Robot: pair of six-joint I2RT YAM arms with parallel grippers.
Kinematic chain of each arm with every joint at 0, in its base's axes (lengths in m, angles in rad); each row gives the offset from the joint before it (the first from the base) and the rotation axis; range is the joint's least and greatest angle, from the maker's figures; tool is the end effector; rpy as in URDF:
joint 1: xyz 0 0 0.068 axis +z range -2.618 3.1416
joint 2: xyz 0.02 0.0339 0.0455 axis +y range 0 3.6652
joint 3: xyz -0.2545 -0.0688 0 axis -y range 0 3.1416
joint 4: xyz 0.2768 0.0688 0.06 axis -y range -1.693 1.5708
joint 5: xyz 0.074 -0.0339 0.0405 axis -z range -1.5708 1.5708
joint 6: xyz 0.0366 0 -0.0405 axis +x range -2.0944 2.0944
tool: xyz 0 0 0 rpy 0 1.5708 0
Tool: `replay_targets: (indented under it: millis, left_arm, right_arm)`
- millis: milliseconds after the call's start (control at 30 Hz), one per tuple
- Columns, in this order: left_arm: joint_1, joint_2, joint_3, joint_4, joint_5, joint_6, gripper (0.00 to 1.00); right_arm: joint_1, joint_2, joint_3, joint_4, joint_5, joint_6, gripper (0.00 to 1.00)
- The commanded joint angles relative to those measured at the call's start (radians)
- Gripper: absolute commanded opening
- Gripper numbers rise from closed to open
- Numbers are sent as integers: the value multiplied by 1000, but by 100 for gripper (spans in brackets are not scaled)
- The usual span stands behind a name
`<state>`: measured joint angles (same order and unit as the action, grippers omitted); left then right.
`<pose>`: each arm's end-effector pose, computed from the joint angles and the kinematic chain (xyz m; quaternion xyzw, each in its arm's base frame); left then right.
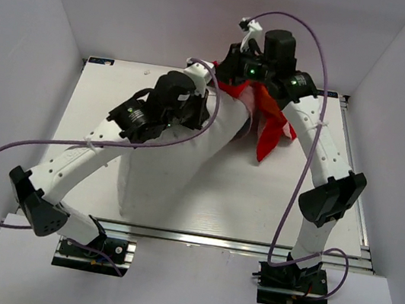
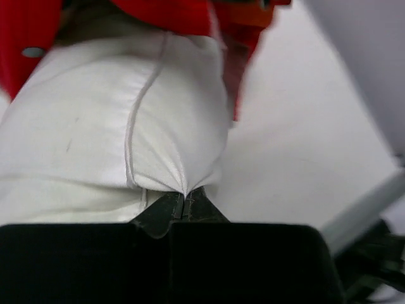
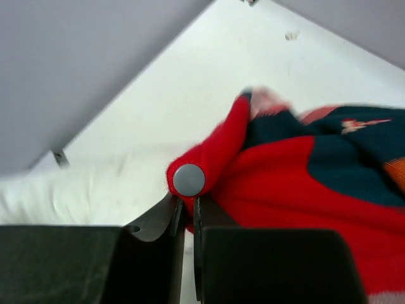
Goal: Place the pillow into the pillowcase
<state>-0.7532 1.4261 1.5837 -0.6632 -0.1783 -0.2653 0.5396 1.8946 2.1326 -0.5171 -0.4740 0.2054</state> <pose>0.2550 -0.2302 0.4148 0.1634 0.8436 -0.1796 0.4790 0.3846 0.2498 0.4490 -0.2685 0.7420 0.3876 0.4767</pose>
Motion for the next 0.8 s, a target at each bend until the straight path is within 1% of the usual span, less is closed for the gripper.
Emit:
replay_targets:
  millis: [0,33,67,100,133,167,200,233,267,300,333,433,467,500,533,567,600,633,667,700,733,767]
  left_arm:
    - [32,-85,-10,158,227,-217,0]
    - [49,-119,-54,192,244,-257,0]
    - [95,-140,-162,229,258,-337,0]
    - [121,-166,-224,317,284,-380,0]
    - [173,-218,-285,359,286,-461,0]
    - [199,-243,-407,438,298,-497,0]
    - [227,-286,-465,471,306,-573,0]
    - [270,-306,-517,497,310,-609,0]
    - [281,-323,-615,555,313,-632,0]
    - [290,-341,-652,569,303,-649,0]
    - [296,-369,-683,571,286,-676,0]
    - [299,-410,-764,536,205,-689,0]
    - [301,-418,-780,525,194,-684,0]
    - [304,-426,-806,515,169,-686,0]
    - [317,-438,-818,507,154,-686,0]
    - [321,-447,-830,504,151,-686,0]
    - [324,-457,-849,501,145,-684,0]
    - [331,-464,-857,498,142,-681,0]
    - [333,-472,-858,490,138,-678,0]
    - [336,-475,-858,482,138,-669,0]
    - [337,-475,-857,478,141,-661,0]
    - [339,-474,-855,476,145,-654,0]
  right_arm:
    - [7,-66,131,46,-103,121,0]
    - [6,-60,141,32,-147,187,0]
    - [6,-60,139,34,-173,230,0]
    - [13,-72,104,38,-198,267,0]
    - [22,-84,69,51,-210,302,0]
    - [31,-92,8,48,-212,305,0]
    - [49,-97,-17,26,-216,299,0]
    - [60,-94,-40,14,-215,290,0]
    - [77,-79,-84,3,-210,276,0]
    - [83,-65,-101,-9,-201,266,0]
    - [86,-49,-117,-33,-193,244,0]
    - [108,6,-143,-67,-170,154,0]
    - [112,18,-134,-87,-167,120,6]
    - [124,41,-110,-107,-140,79,17]
    - [129,46,-47,-124,-134,-13,35]
    - [129,46,-10,-133,-123,-64,44]
    - [134,40,31,-139,-67,-111,51]
    - [132,29,97,-139,-34,-159,61]
    - [132,-4,116,-127,-2,-263,66]
    - [131,-31,116,-107,65,-303,74]
    - [126,-64,52,-81,90,-342,78]
    - [119,-144,-9,-46,110,-380,81]
